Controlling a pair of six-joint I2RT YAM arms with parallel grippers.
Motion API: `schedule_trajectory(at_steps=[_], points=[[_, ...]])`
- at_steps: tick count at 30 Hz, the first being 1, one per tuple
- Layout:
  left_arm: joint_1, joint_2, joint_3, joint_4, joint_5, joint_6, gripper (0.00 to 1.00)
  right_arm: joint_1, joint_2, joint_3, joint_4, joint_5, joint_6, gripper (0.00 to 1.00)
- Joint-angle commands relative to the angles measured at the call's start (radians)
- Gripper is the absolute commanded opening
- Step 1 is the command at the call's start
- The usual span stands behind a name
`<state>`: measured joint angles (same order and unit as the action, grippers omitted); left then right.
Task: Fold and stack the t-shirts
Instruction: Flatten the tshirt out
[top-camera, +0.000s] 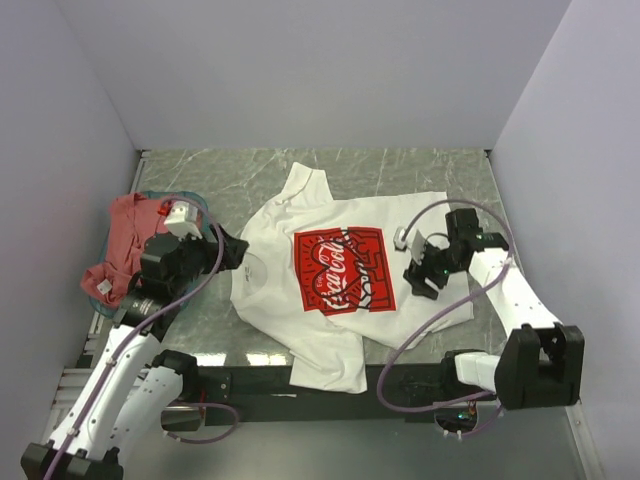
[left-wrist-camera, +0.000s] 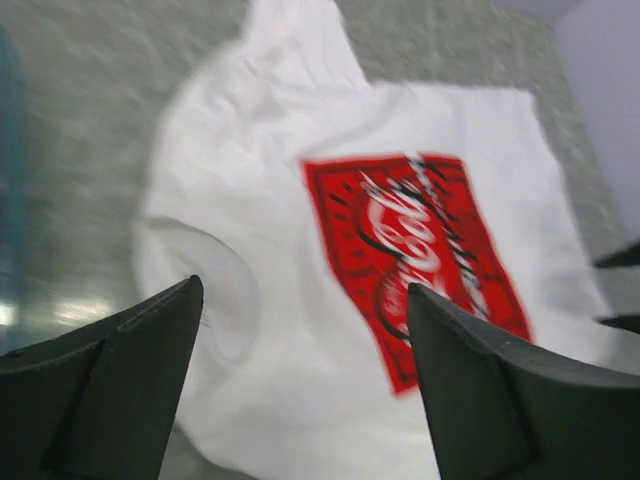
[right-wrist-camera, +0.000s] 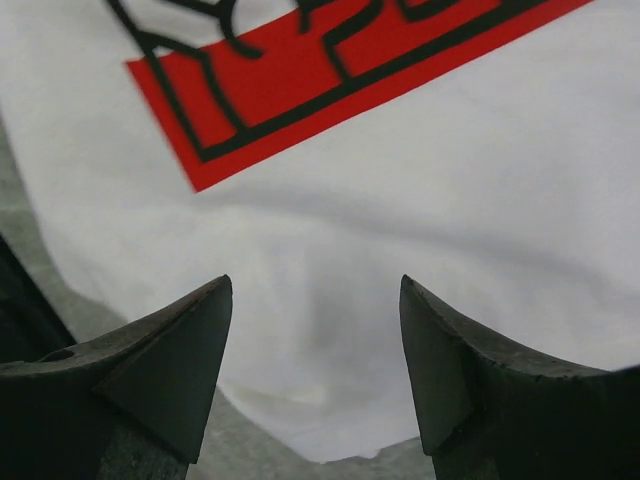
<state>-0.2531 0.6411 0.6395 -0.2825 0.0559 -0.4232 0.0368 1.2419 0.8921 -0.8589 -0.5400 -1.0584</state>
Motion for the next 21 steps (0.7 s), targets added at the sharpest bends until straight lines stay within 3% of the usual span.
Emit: schedule_trajectory(at_steps=[1,4,9,13,16,21], points=[[-0.005,0.046,-0.001,-0.032,0.348,-0.248,0.87,-0.003,-0.085,-0.067,-0.083,-0.019,-0.118,0.74],[-0.049,0.022,-0.044,-0.087,0.409,-0.373,0.83,-0.002,-0.125,-0.117,-0.062,0.038,-0.088,0.74],[-0.227,-0.076,-0.089,-0.272,0.312,-0.549,0.83,-0.015,-0.137,-0.145,-0.042,0.121,-0.025,0.73],[-0.377,-0.115,-0.184,-0.313,0.233,-0.730,0.86,-0.066,-0.160,-0.171,-0.040,0.158,-0.044,0.73],[-0.449,-0.098,-0.231,-0.296,0.174,-0.804,0.85,-0.095,-0.167,-0.179,-0.035,0.155,-0.048,0.73],[-0.583,0.070,-0.192,-0.303,-0.004,-0.888,0.82,-0.124,-0.173,-0.193,-0.023,0.147,-0.041,0.73]])
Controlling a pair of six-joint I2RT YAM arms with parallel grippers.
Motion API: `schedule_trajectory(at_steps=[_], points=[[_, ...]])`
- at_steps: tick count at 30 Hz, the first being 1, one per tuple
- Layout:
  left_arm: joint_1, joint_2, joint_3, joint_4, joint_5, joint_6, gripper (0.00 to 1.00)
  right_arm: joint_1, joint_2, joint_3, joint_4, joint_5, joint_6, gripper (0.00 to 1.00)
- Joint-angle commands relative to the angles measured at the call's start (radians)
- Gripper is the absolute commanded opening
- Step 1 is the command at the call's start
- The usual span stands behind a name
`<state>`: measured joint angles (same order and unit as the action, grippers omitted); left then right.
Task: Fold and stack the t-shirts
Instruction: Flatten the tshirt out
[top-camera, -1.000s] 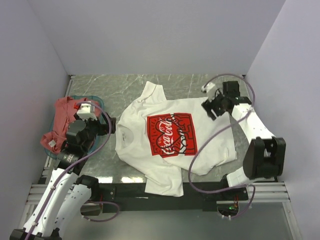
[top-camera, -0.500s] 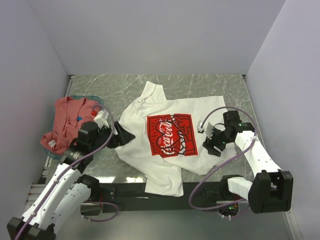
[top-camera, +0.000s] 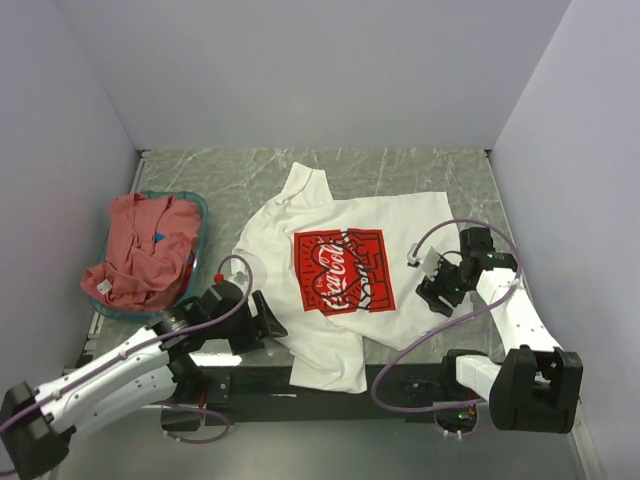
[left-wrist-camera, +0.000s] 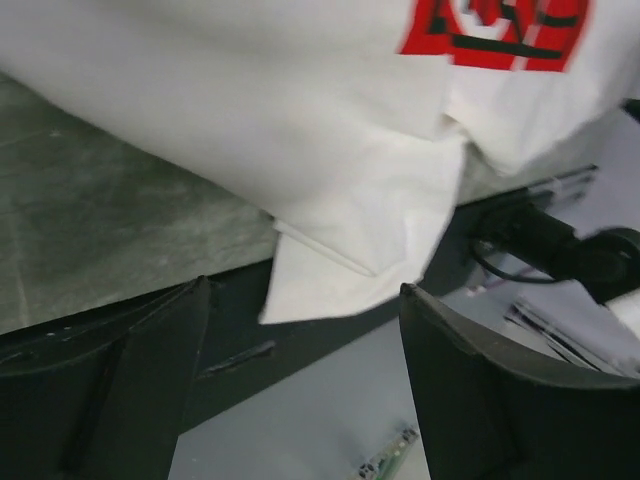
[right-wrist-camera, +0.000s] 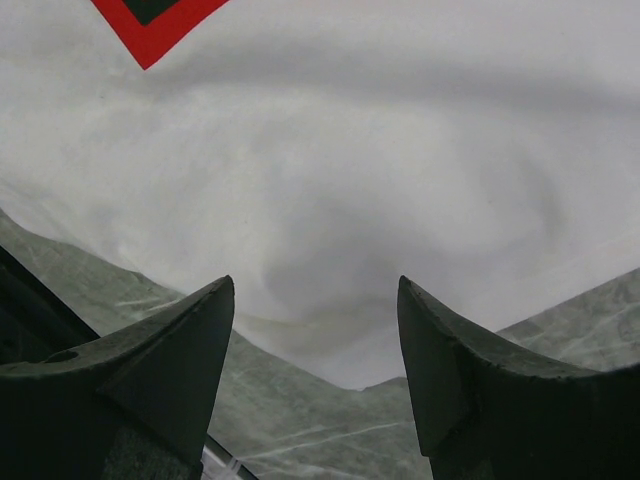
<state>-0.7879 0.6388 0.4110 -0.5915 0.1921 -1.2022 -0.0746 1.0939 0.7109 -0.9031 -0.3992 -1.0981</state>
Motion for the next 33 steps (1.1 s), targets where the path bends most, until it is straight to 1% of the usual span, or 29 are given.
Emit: schedule_trajectory(at_steps=[1,2,6,8,9,10,11,12,13,14,15,16,18,19,21,22,25,28,29,31,33], points=[[-0.069,0.097,0.046,0.019,-0.155,-0.117,0.81,-0.019,-0.026,-0.013,0.023,0.008,-0.005,0.72],[-0.076,0.146,0.048,0.028,-0.167,-0.125,0.80,-0.022,-0.029,-0.016,0.020,0.010,-0.008,0.72],[-0.089,0.238,0.026,0.128,-0.189,-0.135,0.75,-0.043,-0.042,-0.033,-0.020,0.022,-0.072,0.72],[-0.089,0.287,0.029,0.150,-0.189,-0.134,0.71,-0.065,-0.066,-0.053,-0.045,0.013,-0.172,0.72],[-0.089,0.300,0.032,0.162,-0.218,-0.129,0.69,-0.073,-0.075,-0.060,-0.057,0.011,-0.205,0.72],[-0.089,0.314,0.035,0.165,-0.238,-0.128,0.67,-0.079,-0.083,-0.067,-0.075,0.014,-0.277,0.73],[-0.089,0.329,0.037,0.170,-0.246,-0.126,0.63,-0.099,-0.091,-0.076,-0.091,0.016,-0.320,0.73],[-0.089,0.335,0.037,0.174,-0.261,-0.120,0.61,-0.108,-0.092,-0.079,-0.100,0.017,-0.354,0.73],[-0.089,0.340,0.038,0.171,-0.276,-0.119,0.55,-0.117,-0.089,-0.079,-0.111,0.017,-0.408,0.73],[-0.089,0.352,0.040,0.168,-0.319,-0.117,0.54,-0.132,-0.075,-0.077,-0.115,0.014,-0.427,0.73],[-0.089,0.355,0.040,0.159,-0.332,-0.109,0.52,-0.139,-0.066,-0.073,-0.118,0.013,-0.443,0.72],[-0.089,0.360,0.043,0.159,-0.344,-0.105,0.48,-0.142,-0.055,-0.068,-0.131,0.011,-0.475,0.72],[-0.089,0.363,0.041,0.166,-0.364,-0.096,0.43,-0.149,-0.022,-0.057,-0.129,0.005,-0.486,0.72],[-0.089,0.358,0.040,0.171,-0.367,-0.094,0.31,-0.149,-0.002,-0.056,-0.122,0.006,-0.494,0.71],[-0.089,0.348,0.032,0.174,-0.356,-0.089,0.17,-0.149,0.015,-0.065,-0.093,0.020,-0.502,0.71],[-0.089,0.340,0.032,0.145,-0.355,-0.095,0.07,-0.149,0.024,-0.070,-0.080,0.026,-0.514,0.71],[-0.089,0.280,0.034,0.082,-0.318,-0.109,0.05,-0.149,0.064,-0.082,-0.049,0.057,-0.534,0.71],[-0.089,0.124,0.043,-0.028,-0.283,-0.123,0.02,-0.149,0.121,-0.070,-0.036,0.085,-0.545,0.70],[-0.089,0.095,0.048,-0.081,-0.278,-0.132,0.01,-0.149,0.130,-0.067,-0.034,0.091,-0.548,0.70],[-0.089,0.027,0.061,-0.129,-0.275,-0.145,0.01,-0.149,0.142,-0.061,-0.030,0.091,-0.559,0.69],[-0.089,0.003,0.069,-0.175,-0.266,-0.158,0.00,-0.149,0.150,-0.059,-0.036,0.083,-0.566,0.69]])
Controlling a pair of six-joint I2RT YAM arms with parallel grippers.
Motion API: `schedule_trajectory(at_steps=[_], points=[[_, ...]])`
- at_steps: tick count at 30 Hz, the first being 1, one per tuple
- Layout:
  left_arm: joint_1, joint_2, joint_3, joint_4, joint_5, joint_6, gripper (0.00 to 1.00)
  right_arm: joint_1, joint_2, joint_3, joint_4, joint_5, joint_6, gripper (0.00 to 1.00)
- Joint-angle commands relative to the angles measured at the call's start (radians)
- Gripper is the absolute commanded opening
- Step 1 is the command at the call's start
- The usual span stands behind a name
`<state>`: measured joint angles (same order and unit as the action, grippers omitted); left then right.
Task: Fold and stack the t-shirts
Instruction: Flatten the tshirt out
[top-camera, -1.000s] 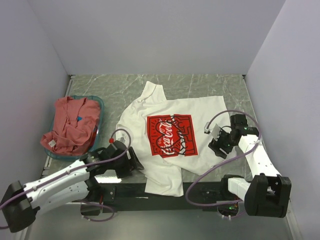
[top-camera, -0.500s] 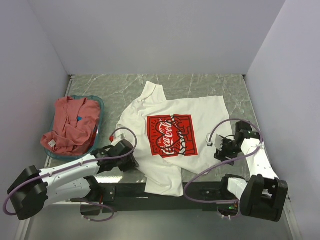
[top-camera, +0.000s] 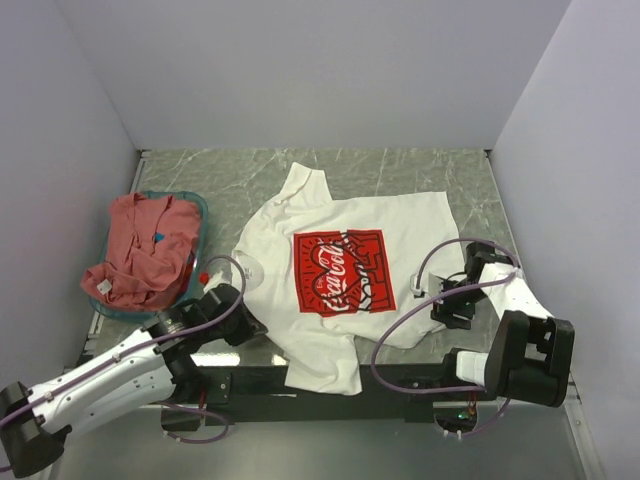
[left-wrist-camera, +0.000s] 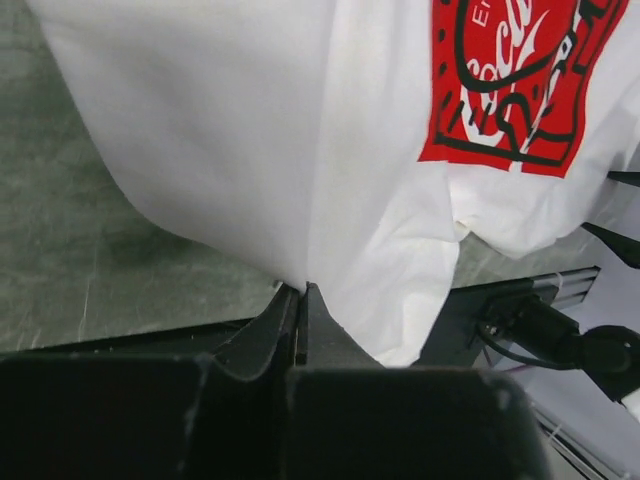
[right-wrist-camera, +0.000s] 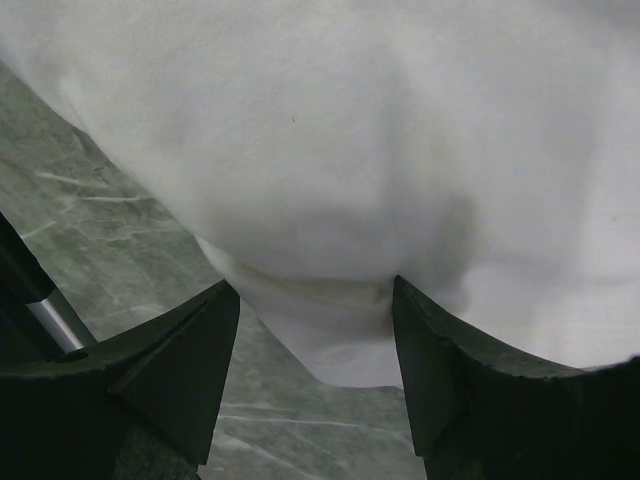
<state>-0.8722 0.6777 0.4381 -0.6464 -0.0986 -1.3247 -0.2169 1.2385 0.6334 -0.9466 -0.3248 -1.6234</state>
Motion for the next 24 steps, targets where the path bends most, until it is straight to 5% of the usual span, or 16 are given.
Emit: schedule_trajectory(at_steps=[1,8,12,19,24], points=[[-0.005,-0.049,0.044,-0.130,0.033,-0.037,0.01,-0.006,0.015,0.020,0.002,0.001,-0.050,0.69],[-0.005,-0.072,0.102,-0.205,-0.021,-0.039,0.01,0.007,0.044,-0.060,0.087,0.049,-0.035,0.58],[-0.005,-0.079,0.194,-0.320,-0.113,-0.034,0.01,-0.002,0.047,-0.011,0.053,0.055,0.022,0.14],[-0.005,-0.118,0.252,-0.407,-0.142,-0.036,0.00,-0.075,-0.180,0.081,-0.161,0.122,-0.088,0.09],[-0.005,-0.130,0.232,-0.385,0.001,0.019,0.00,-0.081,-0.301,0.052,-0.271,0.243,-0.159,0.17]])
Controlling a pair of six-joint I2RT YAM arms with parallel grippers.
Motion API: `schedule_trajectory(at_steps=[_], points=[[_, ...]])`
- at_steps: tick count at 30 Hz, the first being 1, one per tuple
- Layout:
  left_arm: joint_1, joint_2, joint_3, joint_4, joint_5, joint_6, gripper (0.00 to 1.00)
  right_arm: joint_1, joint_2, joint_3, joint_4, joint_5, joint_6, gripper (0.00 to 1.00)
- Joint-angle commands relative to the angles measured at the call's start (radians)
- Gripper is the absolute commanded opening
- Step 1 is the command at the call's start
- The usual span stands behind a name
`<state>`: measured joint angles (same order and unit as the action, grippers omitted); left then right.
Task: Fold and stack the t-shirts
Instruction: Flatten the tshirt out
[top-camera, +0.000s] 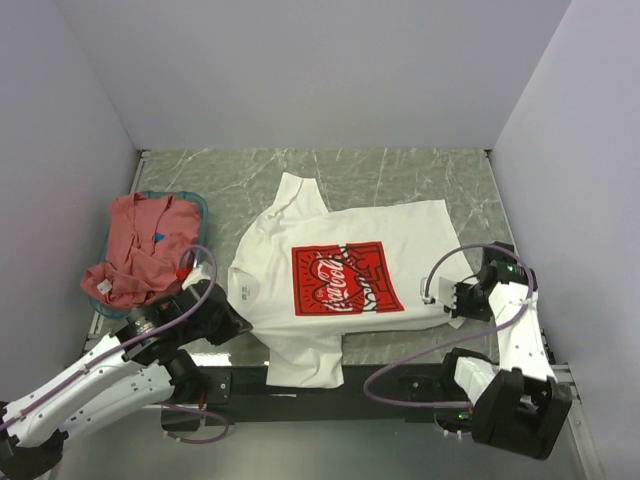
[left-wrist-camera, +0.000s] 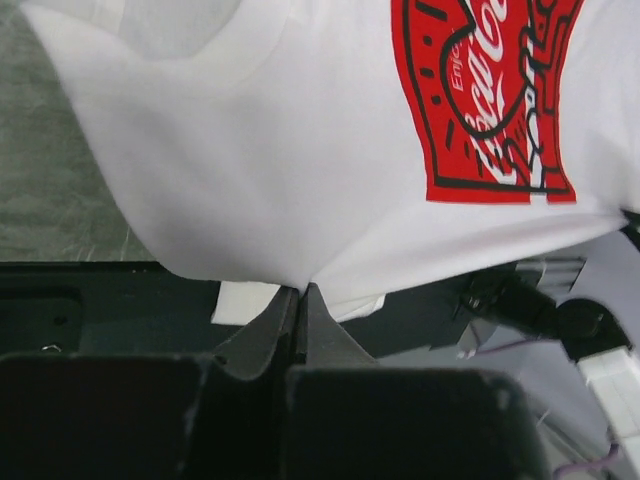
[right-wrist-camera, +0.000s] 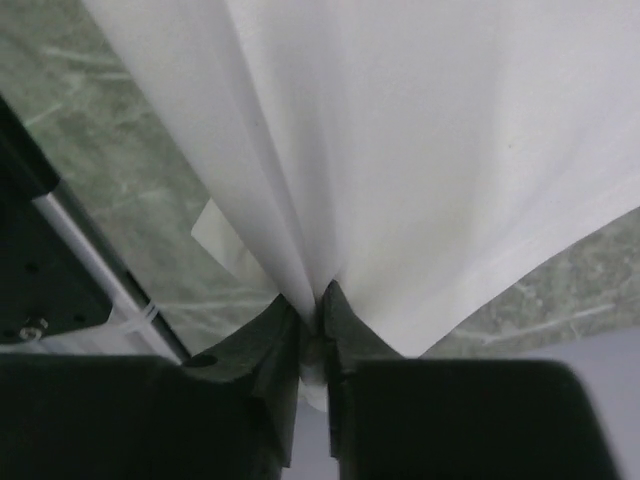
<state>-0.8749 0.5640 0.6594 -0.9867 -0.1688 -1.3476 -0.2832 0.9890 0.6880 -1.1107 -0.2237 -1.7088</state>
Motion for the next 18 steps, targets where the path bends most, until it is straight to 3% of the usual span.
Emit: schedule_trajectory(at_steps=[1,2,4,5,6,8,11,15,16,18], points=[[-0.003,-0.019,0.008,-0.034,0.109,0.089,0.00,-0.014,-0.059,-0.014,-0.107,0.156,-0.077,0.23],[-0.003,-0.021,0.002,0.003,0.142,0.117,0.00,-0.014,-0.068,-0.028,-0.095,0.174,-0.075,0.41],[-0.004,-0.038,0.009,0.031,0.235,0.198,0.16,-0.016,-0.082,-0.036,-0.066,0.173,-0.048,0.47],[-0.003,-0.044,0.022,0.039,0.253,0.215,0.28,-0.017,-0.079,-0.025,-0.055,0.155,-0.013,0.52],[-0.003,-0.059,0.035,0.034,0.261,0.241,0.53,-0.020,-0.064,0.019,-0.057,0.095,0.009,0.53],[-0.003,-0.075,0.098,0.019,0.221,0.263,0.73,-0.024,-0.008,0.111,-0.060,0.031,0.081,0.61],[-0.003,-0.061,0.144,0.066,0.143,0.318,0.77,-0.025,0.107,0.220,-0.003,-0.122,0.208,0.64],[-0.001,0.035,0.112,0.392,0.031,0.511,0.83,-0.010,0.319,0.324,0.172,-0.317,0.499,0.64],[0.004,0.072,0.114,0.466,-0.018,0.553,0.86,-0.002,0.370,0.352,0.230,-0.375,0.637,0.64],[0.071,0.224,0.172,0.619,-0.029,0.692,0.88,0.007,0.522,0.453,0.259,-0.434,0.746,0.64]])
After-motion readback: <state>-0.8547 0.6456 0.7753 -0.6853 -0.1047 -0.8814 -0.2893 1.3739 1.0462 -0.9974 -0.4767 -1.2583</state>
